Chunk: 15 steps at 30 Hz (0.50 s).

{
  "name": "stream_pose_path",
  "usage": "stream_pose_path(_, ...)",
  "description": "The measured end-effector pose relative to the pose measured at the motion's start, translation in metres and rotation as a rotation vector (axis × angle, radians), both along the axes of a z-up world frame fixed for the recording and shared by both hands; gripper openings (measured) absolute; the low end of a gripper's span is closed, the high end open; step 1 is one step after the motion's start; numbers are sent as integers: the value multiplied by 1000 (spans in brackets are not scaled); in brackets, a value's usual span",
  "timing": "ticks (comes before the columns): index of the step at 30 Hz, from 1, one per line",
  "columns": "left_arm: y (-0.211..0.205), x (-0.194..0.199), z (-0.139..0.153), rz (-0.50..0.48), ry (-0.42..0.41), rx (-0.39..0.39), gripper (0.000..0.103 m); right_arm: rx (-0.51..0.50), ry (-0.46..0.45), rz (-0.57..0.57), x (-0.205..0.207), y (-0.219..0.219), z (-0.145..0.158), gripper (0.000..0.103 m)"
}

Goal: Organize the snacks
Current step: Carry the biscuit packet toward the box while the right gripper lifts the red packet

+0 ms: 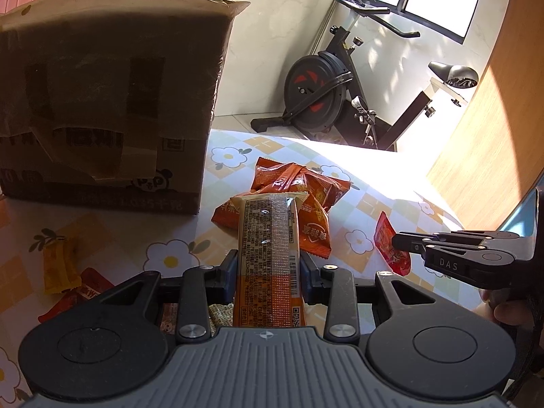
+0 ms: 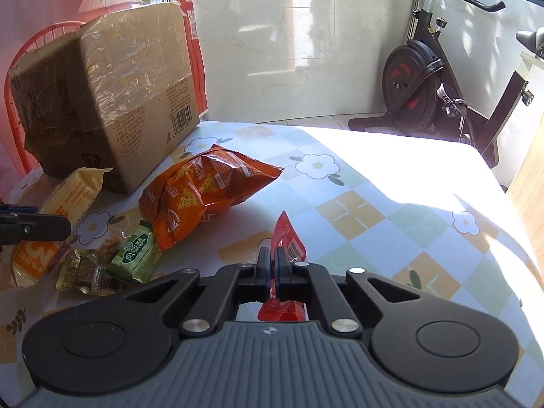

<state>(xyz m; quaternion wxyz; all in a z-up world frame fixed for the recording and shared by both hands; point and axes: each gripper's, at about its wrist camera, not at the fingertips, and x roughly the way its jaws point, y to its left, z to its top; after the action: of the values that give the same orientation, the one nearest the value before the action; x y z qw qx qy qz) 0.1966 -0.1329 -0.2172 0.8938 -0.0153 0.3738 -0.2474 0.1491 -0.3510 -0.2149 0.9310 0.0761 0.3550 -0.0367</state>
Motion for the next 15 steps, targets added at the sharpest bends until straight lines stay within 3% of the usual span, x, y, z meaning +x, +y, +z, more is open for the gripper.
stream_pose_path(7,-3,2,-2,-4,10,-6,38,21,-2,-77,-13,-21,1,1)
stream_pose_path(15,-7,2,-2,-20,9,-2,38,34,18,-82,-12,-24,-3,4)
